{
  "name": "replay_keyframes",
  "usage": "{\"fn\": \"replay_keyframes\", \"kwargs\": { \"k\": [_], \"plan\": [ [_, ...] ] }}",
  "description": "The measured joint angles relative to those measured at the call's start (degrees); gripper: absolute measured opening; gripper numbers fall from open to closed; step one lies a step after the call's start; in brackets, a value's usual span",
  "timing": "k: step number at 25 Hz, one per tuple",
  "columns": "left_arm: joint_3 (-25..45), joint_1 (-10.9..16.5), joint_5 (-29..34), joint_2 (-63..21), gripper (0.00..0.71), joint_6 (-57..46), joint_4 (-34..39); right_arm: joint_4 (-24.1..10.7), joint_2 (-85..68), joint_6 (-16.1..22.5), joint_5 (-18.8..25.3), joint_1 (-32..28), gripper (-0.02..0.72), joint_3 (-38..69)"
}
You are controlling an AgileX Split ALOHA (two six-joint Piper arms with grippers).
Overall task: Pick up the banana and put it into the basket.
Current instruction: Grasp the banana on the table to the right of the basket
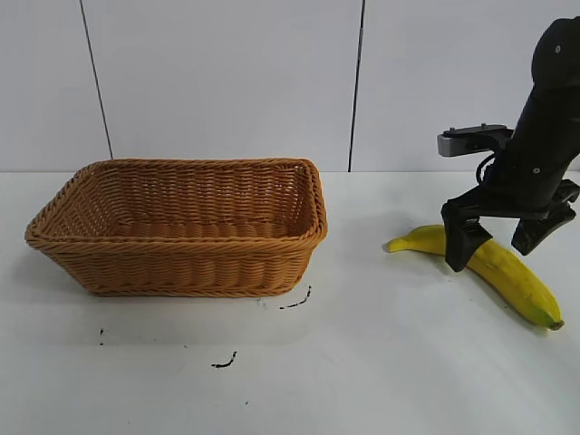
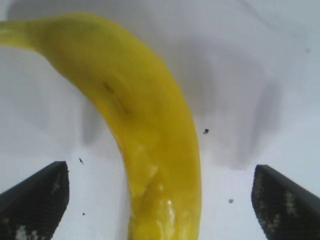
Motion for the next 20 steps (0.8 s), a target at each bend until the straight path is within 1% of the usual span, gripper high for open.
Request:
{"fn": "replay_keyframes", "kwargs": {
  "k": [6,10,13,20],
  "plan": [
    [0.00,0.00,0.00,0.00,0.690,0.00,0.00,-1.27,0.00,0.18,-0.02,0.00,0.692,0.00],
    [0.00,0.00,0.00,0.00,0.690,0.00,0.00,-1.27,0.13,0.33,0.04,0.00,0.692,0.00],
    [0.00,0.00,0.00,0.00,0.690,0.00,0.00,-1.27,0.25,1.24,0.56,0.00,0.692,0.00],
    [0.00,0.00,0.00,0.00,0.690,0.00,0.00,-1.27,0.77,1.27,0.74,0.00,0.692,-0.05]
  ]
}}
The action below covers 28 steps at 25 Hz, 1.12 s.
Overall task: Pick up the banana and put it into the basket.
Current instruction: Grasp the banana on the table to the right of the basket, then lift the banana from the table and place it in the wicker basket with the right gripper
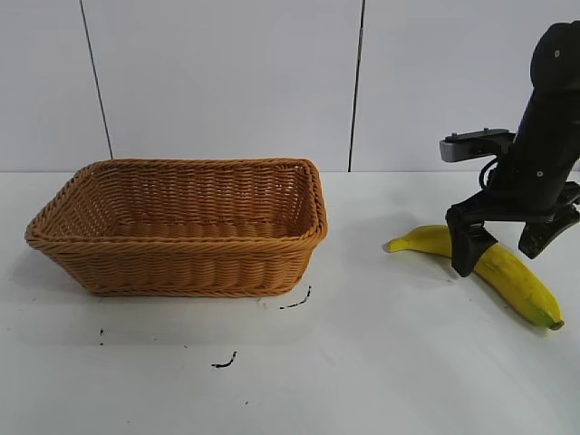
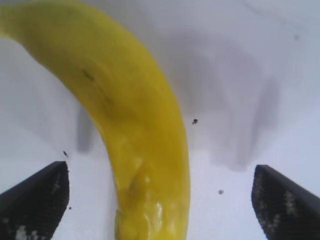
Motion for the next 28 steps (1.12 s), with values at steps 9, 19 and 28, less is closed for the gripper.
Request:
{"fn": "replay_keyframes", "kwargs": {
  "k": [9,19,28],
  "plan": [
    [0.00,0.00,0.00,0.00,0.690,0.00,0.00,-0.45,1.18,0.55,0.86,0.00,0.649,-0.06],
    [0.00,0.00,0.00,0.00,0.690,0.00,0.00,-2.99,1.11,2.99,2.27,0.00,0.301,-0.44],
    [0.00,0.00,0.00,0.00,0.690,0.00,0.00,-2.07,-5.31,3.49,15.02,0.00,0.301,-8.37]
  ]
}}
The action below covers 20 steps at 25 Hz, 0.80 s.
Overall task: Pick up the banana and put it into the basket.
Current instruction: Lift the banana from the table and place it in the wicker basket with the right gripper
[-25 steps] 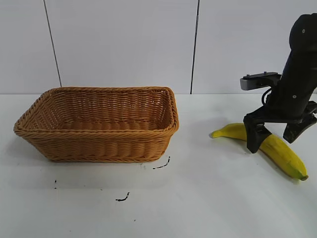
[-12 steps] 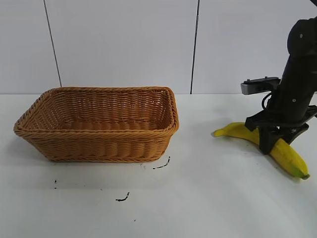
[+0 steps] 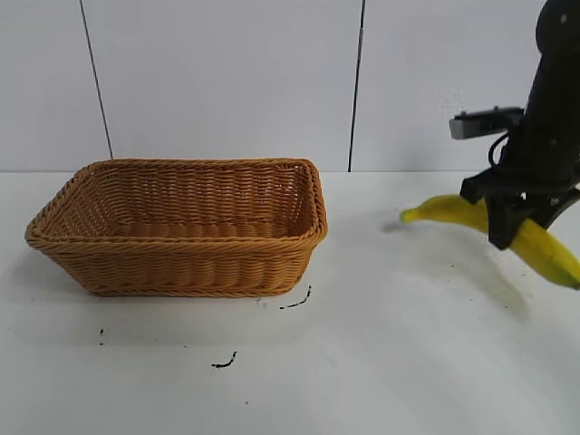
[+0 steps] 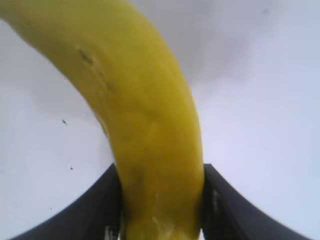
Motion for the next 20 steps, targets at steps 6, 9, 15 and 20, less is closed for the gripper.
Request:
{"fn": "replay_keyframes", "kwargs": {
  "k": [6,9,15,20],
  "plan": [
    [0.00,0.00,0.00,0.00,0.690,0.00,0.00,1.45,-1.91,1.53,9.16,0.15,0.301,-10.23],
    [0.00,0.00,0.00,0.00,0.690,0.00,0.00,0.62,-1.91,1.73,11.04,1.47,0.301,-14.16],
    [0.00,0.00,0.00,0.00,0.690,0.00,0.00,0.31,-1.03,1.71,11.79,6.19,0.301,-22.13],
    [0.00,0.00,0.00,0.00,0.690,0.00,0.00,0.62,3.68,0.07,13.01,10.89,0.301,-31.69]
  ]
}}
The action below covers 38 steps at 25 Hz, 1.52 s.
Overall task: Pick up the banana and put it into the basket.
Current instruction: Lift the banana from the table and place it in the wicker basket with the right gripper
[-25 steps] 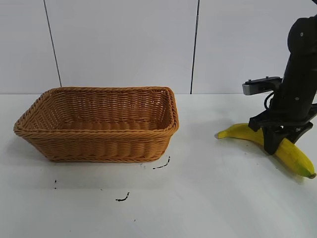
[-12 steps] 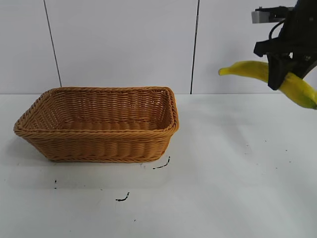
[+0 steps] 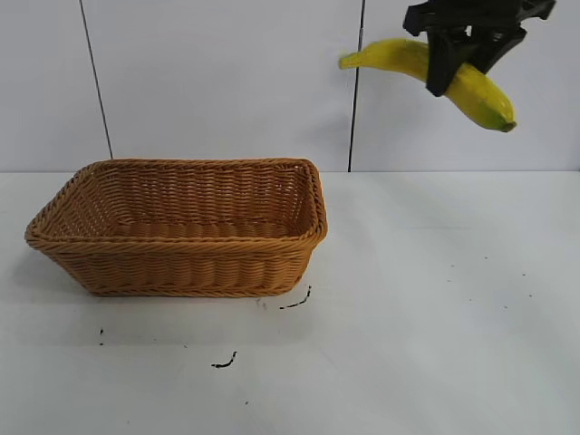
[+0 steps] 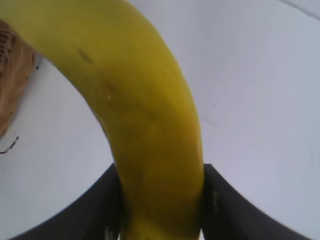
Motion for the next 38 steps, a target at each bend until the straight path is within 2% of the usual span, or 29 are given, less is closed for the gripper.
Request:
{"fn": "replay_keyframes", "kwargs": {
  "k": [4,8,13,17,23,31,38],
  "plan": [
    [0.00,0.00,0.00,0.00,0.690,0.00,0.00,0.00,4.33,-1.51,0.06,5.12,0.301,-7.13],
    [0.00,0.00,0.00,0.00,0.690,0.00,0.00,0.00,6.61,-5.15,-0.82,11.15,0.301,-10.55],
    [0.00,0.00,0.00,0.00,0.690,0.00,0.00,0.00,8.19,-13.41,-6.91,18.43,0.301,-10.72],
    [0.00,0.00,0.00,0.00,0.690,0.00,0.00,-0.61,10.66,-18.47,-13.38,22.54,0.301,-10.72],
    [0.00,0.00,0.00,0.00,0.690,0.00,0.00,-2.46,16.31,-19.44,-20.50,23.79,0.301,-10.72],
    [0.00,0.00,0.00,0.00,0.690,0.00,0.00,-3.65,22.80,-19.63,-24.33,23.79,0.301,-10.72],
    [0.00,0.00,0.00,0.00,0.690,0.00,0.00,-4.14,24.28,-19.63,-24.28,23.79,0.301,-10.72]
  ]
}}
